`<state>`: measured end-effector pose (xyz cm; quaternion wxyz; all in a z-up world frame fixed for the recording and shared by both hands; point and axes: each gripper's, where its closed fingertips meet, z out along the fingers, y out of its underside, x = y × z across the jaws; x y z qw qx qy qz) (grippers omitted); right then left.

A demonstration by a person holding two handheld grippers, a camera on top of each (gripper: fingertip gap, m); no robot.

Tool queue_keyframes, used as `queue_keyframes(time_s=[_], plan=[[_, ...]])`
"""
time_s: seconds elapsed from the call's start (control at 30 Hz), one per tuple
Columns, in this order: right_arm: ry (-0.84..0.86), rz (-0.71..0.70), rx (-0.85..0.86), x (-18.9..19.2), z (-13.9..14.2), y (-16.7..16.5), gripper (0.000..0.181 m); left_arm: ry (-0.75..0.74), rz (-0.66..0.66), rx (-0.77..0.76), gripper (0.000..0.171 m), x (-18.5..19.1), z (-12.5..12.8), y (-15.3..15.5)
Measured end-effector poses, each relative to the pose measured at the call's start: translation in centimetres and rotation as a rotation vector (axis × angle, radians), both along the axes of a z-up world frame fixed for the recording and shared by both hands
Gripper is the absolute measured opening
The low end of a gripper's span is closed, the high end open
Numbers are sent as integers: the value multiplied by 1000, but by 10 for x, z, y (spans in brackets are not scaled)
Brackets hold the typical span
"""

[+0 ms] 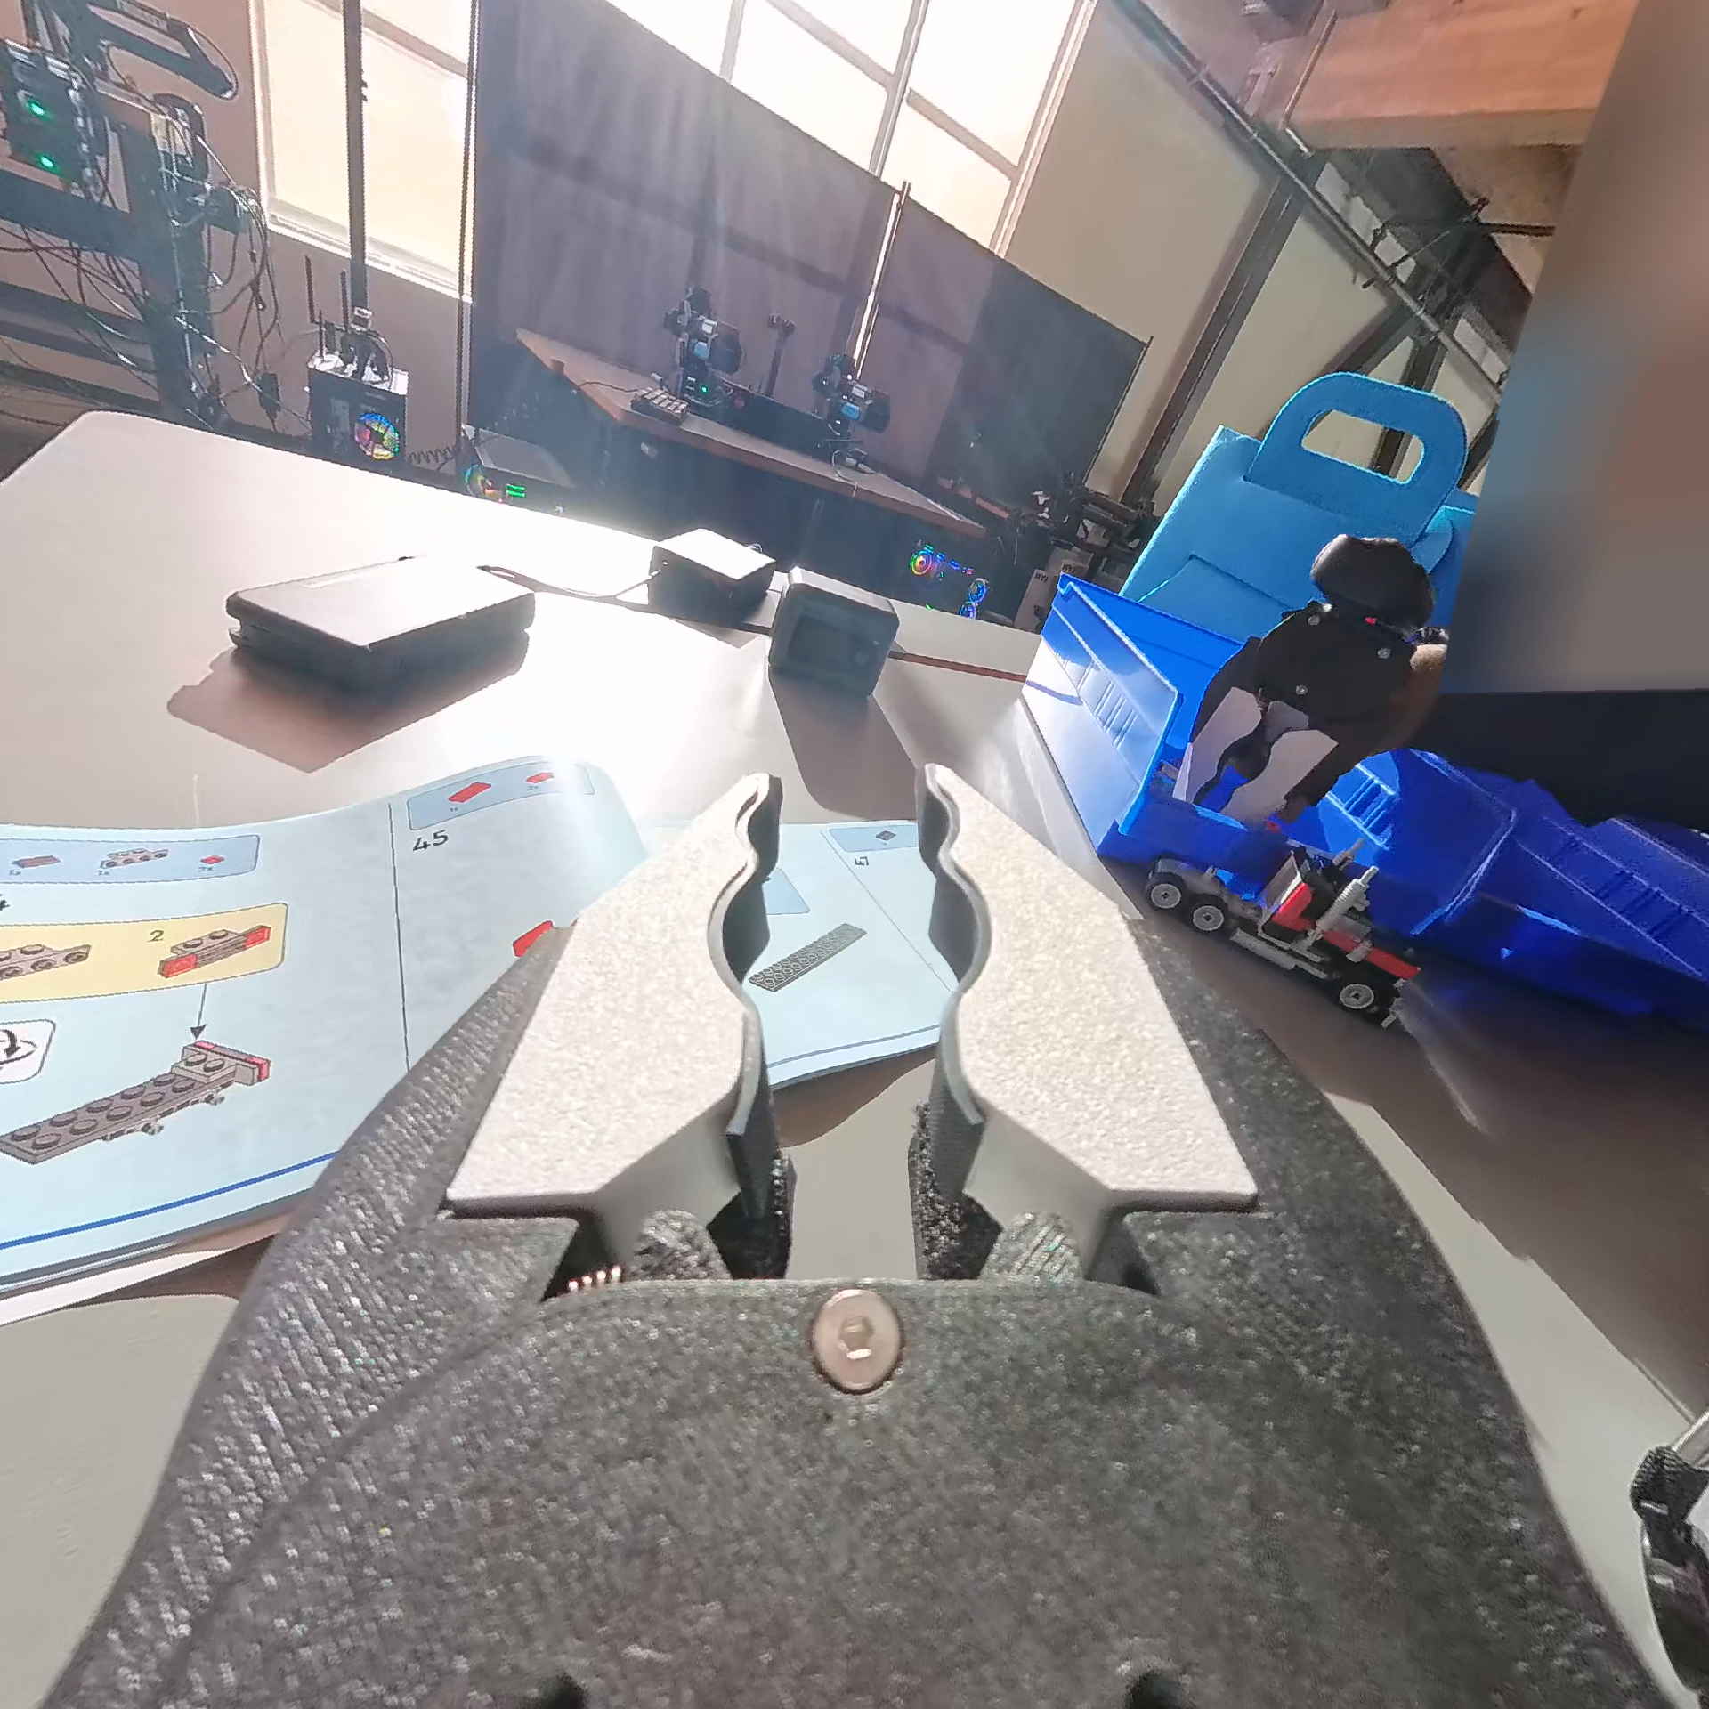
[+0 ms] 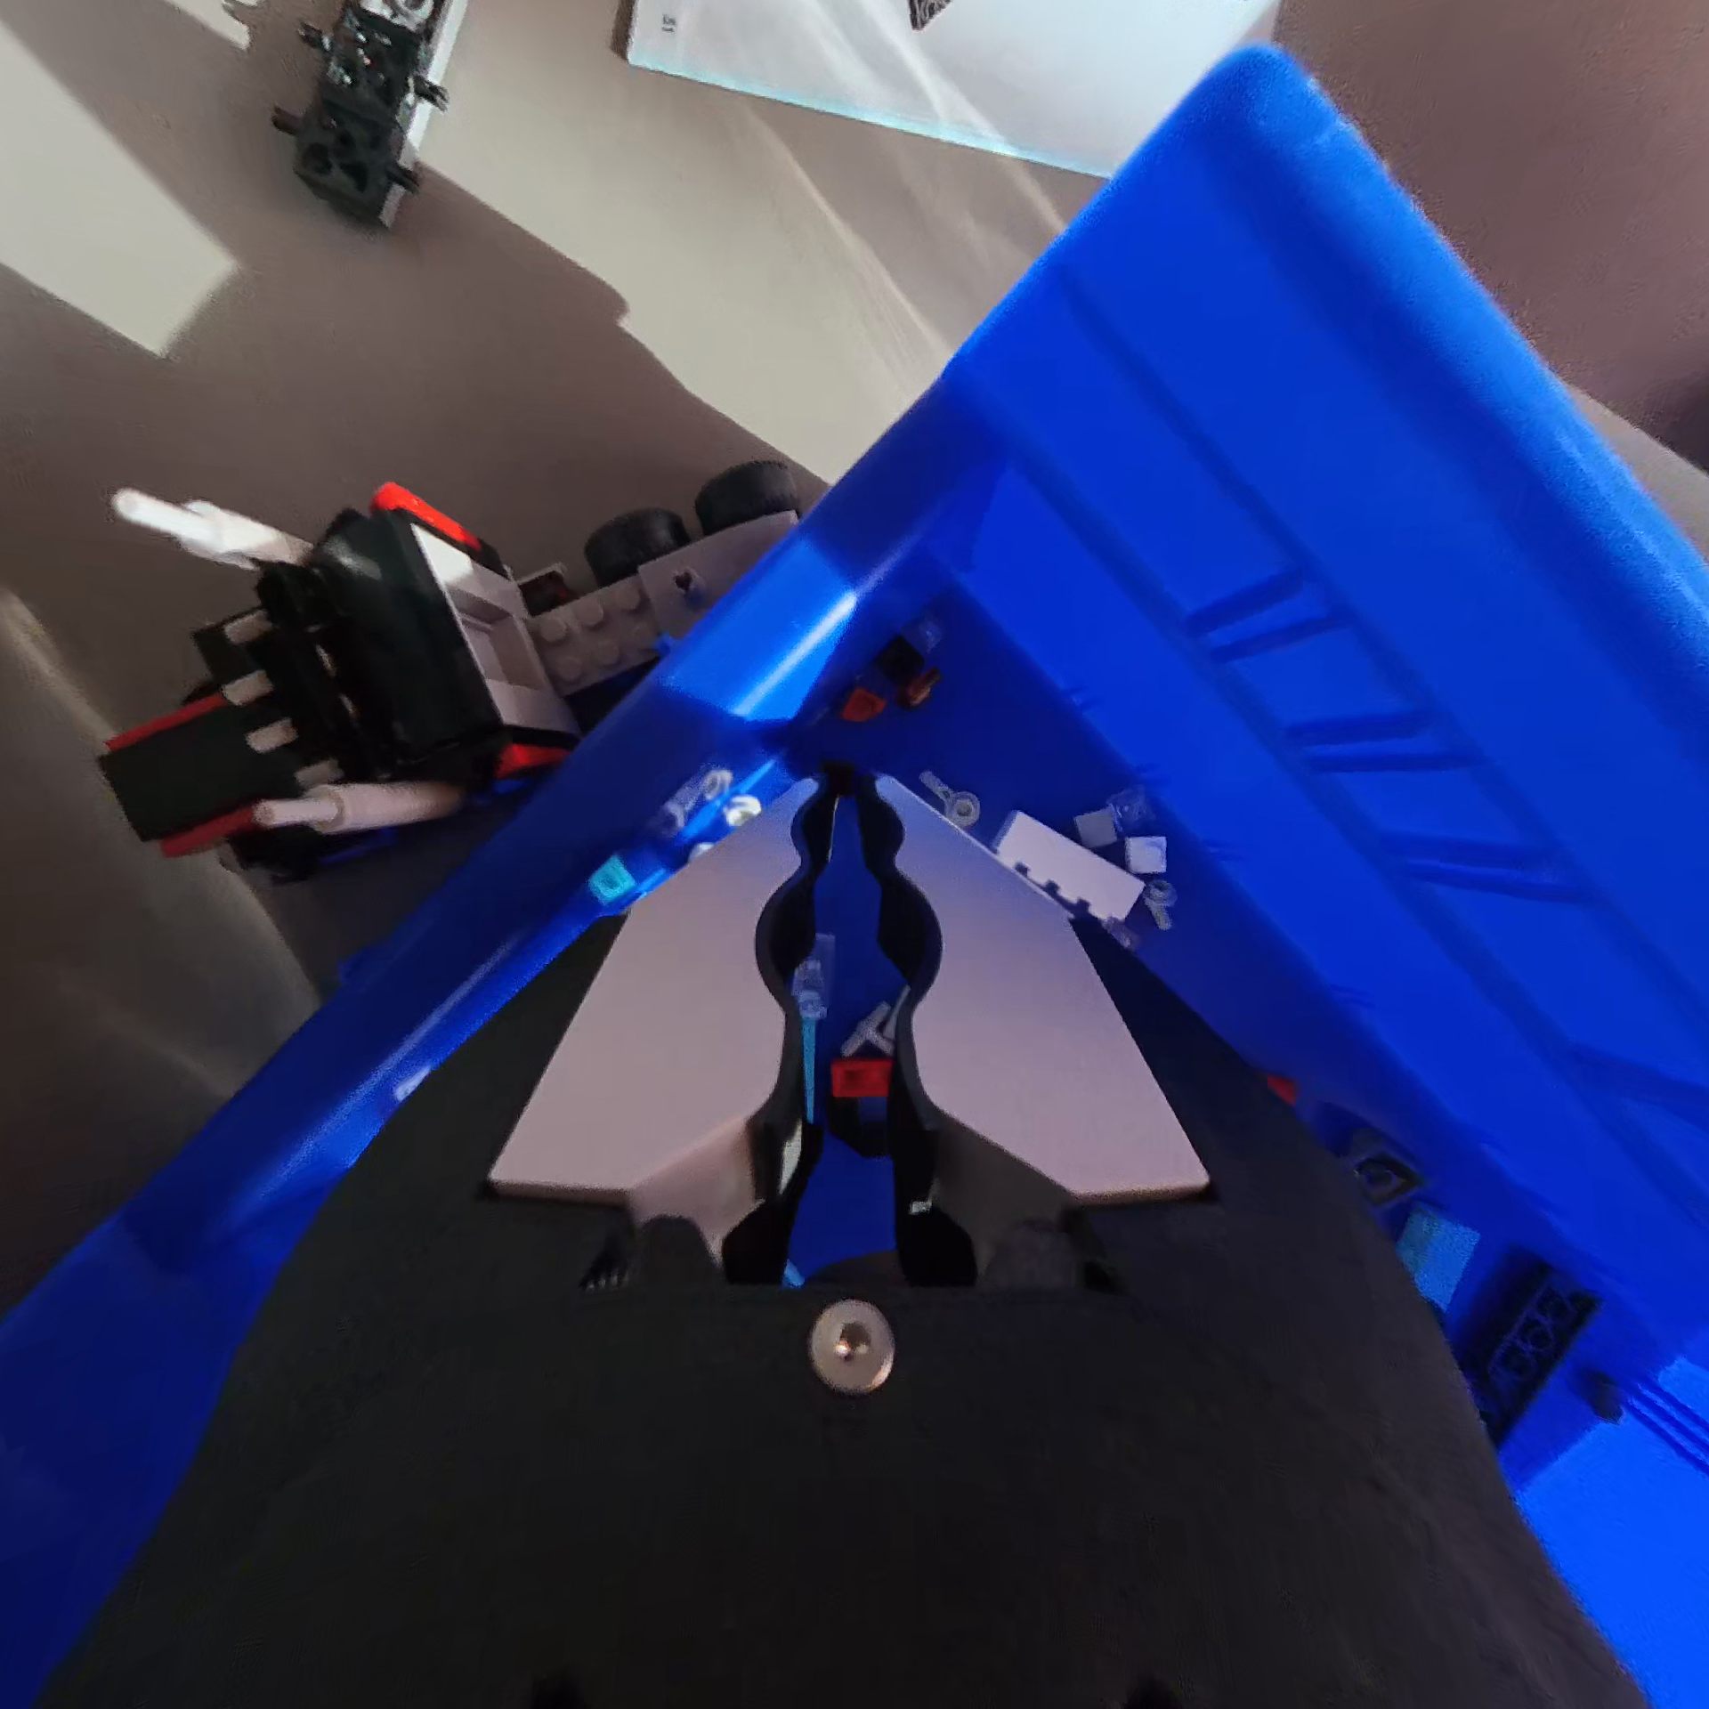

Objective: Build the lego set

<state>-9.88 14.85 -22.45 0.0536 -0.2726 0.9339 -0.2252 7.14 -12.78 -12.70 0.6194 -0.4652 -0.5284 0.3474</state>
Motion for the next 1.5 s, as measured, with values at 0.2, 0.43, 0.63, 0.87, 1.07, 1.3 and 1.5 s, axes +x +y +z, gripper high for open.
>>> queue_keyframes(time_s=[0.2, 0.43, 0.63, 0.87, 1.07, 1.3, 1.5], plan=[[27, -37, 2, -11, 2, 6, 11, -1, -7, 9, 30, 0, 0, 0], [-25, -29, -32, -2, 5, -1, 16, -7, -2, 12, 31, -1, -1, -1], [-27, -2, 7, 3, -6, -1, 18, -13, 0, 15, 31, -2, -2, -2], [0, 3, 16, 5, -7, -1, 12, -14, 2, 20, 30, -2, -2, -3], [66, -82, -9, -6, 16, -1, 12, -7, 1, 28, 31, -2, -1, -4], [57, -347, -239, 11, 118, -8, 12, -36, -8, 56, 31, -6, -4, -6], [-152, -426, -427, 119, 146, -56, 11, 134, -49, 101, 29, -19, 32, -5]])
